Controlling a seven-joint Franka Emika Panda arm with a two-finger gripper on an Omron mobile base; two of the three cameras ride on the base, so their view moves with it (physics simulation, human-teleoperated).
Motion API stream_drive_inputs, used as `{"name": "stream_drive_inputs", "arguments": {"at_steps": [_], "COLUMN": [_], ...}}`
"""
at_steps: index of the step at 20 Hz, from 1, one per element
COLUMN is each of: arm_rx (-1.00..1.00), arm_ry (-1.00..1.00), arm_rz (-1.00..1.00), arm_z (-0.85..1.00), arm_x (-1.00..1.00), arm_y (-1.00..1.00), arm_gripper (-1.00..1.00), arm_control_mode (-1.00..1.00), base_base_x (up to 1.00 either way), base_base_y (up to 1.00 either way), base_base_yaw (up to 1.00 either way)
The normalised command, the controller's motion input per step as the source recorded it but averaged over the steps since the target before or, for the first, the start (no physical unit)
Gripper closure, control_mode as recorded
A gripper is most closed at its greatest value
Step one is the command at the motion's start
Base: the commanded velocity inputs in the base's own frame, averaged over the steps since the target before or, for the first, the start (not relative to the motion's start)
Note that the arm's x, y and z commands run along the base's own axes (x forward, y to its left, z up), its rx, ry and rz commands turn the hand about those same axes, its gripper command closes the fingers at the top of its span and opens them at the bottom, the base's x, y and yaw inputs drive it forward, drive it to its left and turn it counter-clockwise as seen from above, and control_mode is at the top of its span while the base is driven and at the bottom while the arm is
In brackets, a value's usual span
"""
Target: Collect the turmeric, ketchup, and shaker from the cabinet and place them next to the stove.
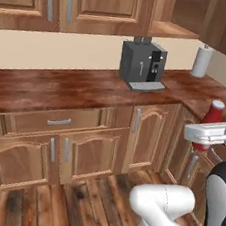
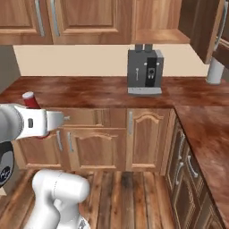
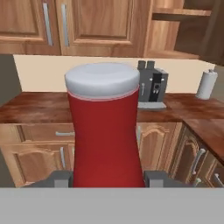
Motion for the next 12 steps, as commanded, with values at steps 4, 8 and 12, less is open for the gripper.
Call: {"name": "stream_drive_inputs", "arguments": {"at_steps": [4, 8, 12], "arm_rx": [0.00, 0.00, 0.00], "arm_ry": [0.00, 0.00, 0.00], "arm_rz": [0.00, 0.00, 0.00], "arm_z": [0.00, 0.00, 0.00], "arm_x": [0.00, 0.00, 0.00], "arm_y": [0.00, 0.00, 0.00], "arm_gripper": [1.00, 1.00, 1.00], "arm_control_mode": [1.00, 1.00, 1.00], "base_base_x": [-0.57, -0.50, -0.53], "base_base_y": [0.00, 0.00, 0.00], "base_base_yaw": [-0.59, -0.61, -0.61]}}
